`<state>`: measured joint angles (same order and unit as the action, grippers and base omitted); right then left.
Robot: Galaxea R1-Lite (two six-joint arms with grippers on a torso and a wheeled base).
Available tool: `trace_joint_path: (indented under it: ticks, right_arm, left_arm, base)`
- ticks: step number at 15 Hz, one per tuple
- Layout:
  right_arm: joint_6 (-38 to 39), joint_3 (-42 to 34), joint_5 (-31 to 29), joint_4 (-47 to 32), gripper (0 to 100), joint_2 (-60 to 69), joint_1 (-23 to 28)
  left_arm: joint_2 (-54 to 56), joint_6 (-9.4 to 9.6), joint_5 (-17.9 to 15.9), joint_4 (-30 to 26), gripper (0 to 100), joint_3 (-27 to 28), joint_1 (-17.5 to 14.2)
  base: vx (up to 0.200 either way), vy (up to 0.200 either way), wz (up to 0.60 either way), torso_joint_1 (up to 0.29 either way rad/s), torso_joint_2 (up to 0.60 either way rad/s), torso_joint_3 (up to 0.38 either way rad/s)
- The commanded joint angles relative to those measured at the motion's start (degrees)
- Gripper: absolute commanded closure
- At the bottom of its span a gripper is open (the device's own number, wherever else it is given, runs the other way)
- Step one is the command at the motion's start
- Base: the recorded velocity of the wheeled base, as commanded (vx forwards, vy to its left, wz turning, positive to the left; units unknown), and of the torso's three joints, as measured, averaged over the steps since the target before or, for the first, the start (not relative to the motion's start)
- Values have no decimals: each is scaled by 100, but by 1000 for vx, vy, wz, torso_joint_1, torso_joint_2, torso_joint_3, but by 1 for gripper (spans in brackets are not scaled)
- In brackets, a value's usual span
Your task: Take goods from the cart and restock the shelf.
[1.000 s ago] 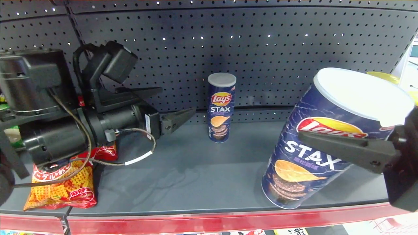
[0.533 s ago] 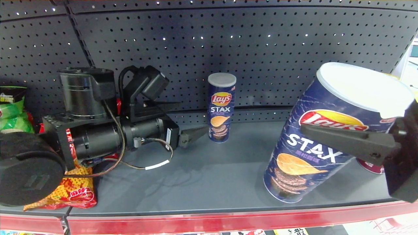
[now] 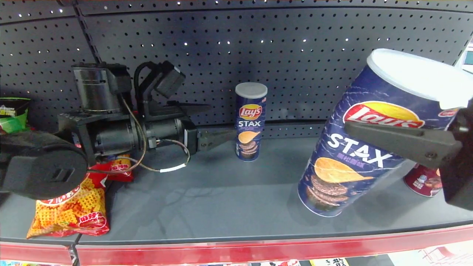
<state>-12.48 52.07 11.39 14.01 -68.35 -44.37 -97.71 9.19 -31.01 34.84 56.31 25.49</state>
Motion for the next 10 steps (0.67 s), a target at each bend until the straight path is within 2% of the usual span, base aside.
trace_joint_path:
  ticks: [1, 2, 3, 5, 10]
  right_arm:
    - [-9, 207, -14, 14, 100, -108, -1]
    - [-9, 471, -31, -3, 100, -205, 8]
    - [-9, 594, -93, -12, 100, -266, 25]
    - [-9, 682, -119, -3, 100, -328, 140]
    - [0, 656, -128, 6, 100, -266, 166]
  left_arm:
    - [-468, -14, -45, 225, 0, 372, -44]
    - [-829, -14, -159, 576, 0, 557, -9]
    - [-969, -14, -221, 691, 0, 557, 0]
    - [-1136, -14, -265, 700, 0, 548, 61]
    - [-1409, -14, -344, 700, 0, 653, -62]
  base:
    - [0, 0, 0, 0, 0, 0]
    - [0, 0, 0, 0, 0, 0]
    - [0, 0, 0, 0, 0, 0]
    - [0, 0, 0, 0, 0, 0]
    - [0, 0, 0, 0, 0, 0]
